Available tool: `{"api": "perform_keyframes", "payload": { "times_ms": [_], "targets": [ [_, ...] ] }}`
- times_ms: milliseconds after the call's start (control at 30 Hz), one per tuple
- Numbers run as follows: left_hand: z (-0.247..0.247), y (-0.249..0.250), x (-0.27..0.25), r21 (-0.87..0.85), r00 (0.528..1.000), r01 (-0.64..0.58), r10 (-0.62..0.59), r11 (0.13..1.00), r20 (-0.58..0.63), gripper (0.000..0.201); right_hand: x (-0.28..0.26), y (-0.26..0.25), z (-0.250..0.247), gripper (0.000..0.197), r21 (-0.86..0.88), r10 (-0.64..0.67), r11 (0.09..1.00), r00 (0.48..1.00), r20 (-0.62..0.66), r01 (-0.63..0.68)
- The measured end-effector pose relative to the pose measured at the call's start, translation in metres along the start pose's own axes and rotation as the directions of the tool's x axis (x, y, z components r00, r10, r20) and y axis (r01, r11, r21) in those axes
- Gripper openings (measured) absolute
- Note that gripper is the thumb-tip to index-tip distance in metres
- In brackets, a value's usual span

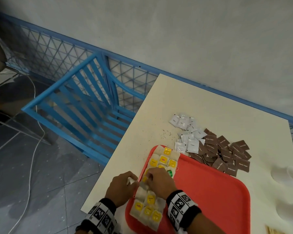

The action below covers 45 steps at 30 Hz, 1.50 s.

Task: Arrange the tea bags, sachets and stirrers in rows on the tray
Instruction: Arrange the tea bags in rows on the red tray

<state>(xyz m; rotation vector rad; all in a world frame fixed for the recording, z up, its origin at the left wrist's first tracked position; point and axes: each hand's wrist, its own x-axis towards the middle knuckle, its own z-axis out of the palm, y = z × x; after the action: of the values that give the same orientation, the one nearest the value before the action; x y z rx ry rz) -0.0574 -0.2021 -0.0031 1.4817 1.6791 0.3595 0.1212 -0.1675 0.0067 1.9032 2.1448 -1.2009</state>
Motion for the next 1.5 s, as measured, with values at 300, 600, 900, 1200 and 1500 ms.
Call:
{"api": "perform_keyframes", "payload": {
  "times_ms": [300, 600, 900, 1200, 1500],
  "targets": [
    [0.021, 0.008, 0.004, 0.158, 0.975, 0.219, -0.221, 0.963, -0.005, 0.034, -0.006, 0.001, -0.003, 0.021, -0.042, -0.005, 0.999, 0.988, -0.153, -0.001],
    [-0.010, 0.051, -0.001, -0.543, 0.967, 0.253, -0.217, 0.801, 0.131, 0.058, -0.029, 0.009, -0.046, 0.026, 0.301, -0.006, 0.947, 0.947, -0.322, 0.108],
    [-0.009, 0.119, -0.007, -0.797, 0.861, 0.420, 0.086, 0.435, 0.501, 0.042, -0.090, 0.025, -0.088, 0.012, 0.351, -0.081, 0.900, 0.890, -0.449, 0.258],
    [0.000, 0.143, -0.023, -0.551, 0.773, 0.017, 0.338, 0.835, 0.537, 0.045, -0.113, 0.036, -0.098, 0.009, 0.331, -0.099, 0.916, 0.929, -0.358, 0.225],
    [-0.003, 0.155, -0.022, -0.456, 0.829, -0.158, 0.368, 0.876, 0.420, 0.034, -0.134, 0.041, -0.123, 0.011, 0.513, -0.097, 0.801, 0.912, -0.399, 0.310]
  ]
}}
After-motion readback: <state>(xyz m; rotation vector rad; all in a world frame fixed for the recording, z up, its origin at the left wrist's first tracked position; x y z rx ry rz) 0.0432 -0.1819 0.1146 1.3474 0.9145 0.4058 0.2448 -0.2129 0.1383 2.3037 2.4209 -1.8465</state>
